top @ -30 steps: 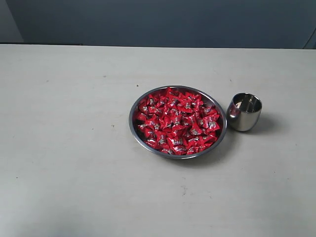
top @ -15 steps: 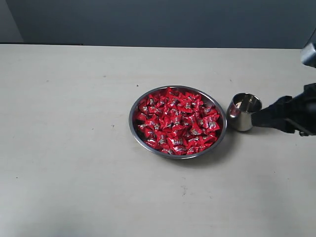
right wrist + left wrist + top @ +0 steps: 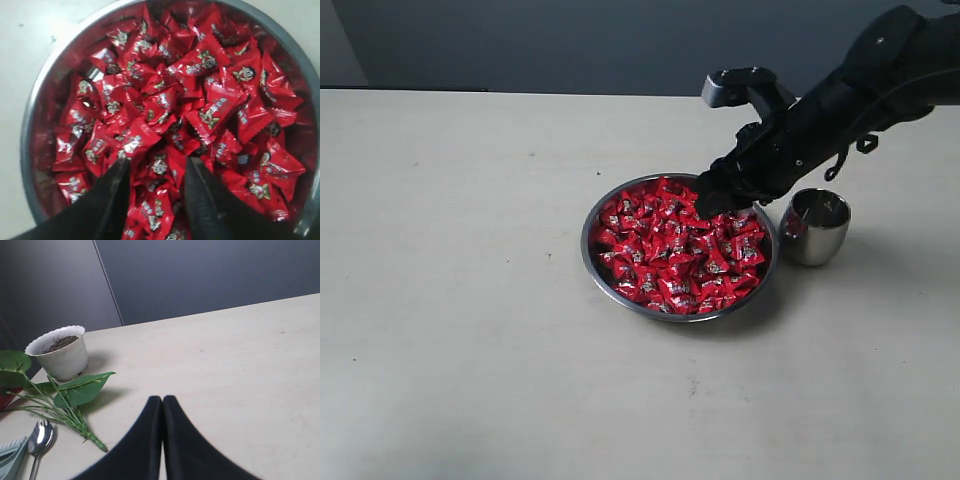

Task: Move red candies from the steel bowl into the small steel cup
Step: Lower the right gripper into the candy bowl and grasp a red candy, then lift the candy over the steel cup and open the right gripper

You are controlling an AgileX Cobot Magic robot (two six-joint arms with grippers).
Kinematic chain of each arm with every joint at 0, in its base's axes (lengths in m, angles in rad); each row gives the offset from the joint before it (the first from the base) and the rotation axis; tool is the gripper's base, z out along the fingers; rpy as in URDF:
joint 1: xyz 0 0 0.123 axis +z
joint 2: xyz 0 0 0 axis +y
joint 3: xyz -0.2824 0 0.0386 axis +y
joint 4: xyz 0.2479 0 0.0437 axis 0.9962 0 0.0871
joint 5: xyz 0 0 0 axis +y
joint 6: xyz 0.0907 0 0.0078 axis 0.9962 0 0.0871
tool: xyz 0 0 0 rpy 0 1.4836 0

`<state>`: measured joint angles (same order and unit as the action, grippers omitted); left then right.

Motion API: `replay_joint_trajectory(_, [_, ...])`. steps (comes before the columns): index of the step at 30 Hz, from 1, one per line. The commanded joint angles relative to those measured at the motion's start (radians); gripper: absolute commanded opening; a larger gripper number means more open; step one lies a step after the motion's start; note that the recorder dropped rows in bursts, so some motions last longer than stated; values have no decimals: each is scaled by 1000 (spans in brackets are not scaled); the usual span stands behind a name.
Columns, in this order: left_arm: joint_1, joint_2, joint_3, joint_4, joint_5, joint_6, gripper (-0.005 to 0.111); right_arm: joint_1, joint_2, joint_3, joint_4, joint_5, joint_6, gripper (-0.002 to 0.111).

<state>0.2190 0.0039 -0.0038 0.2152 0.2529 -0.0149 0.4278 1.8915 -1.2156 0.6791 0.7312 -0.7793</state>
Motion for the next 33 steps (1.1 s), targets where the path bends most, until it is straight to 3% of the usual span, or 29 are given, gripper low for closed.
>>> replay_joint_trajectory(1, [-3,-4,4,3,-11,-4,0,2,62,-51,-80,-1,79,37])
replay_joint_trajectory(13, [-3,-4,4,3,-11,-4,0,5,140,-57,17,-4,77,36])
replay_joint_trajectory(15, [-3,-4,4,3,-11,-4,0,5,141,-57,21,-1,77,25])
replay_joint_trajectory(18, [-3,-4,4,3,-11,-4,0,5,141,-57,21,22,77,-1])
replay_joint_trajectory(33, [-3,-4,4,3,-11,-4,0,-14,-105,-76,-29,96,93,0])
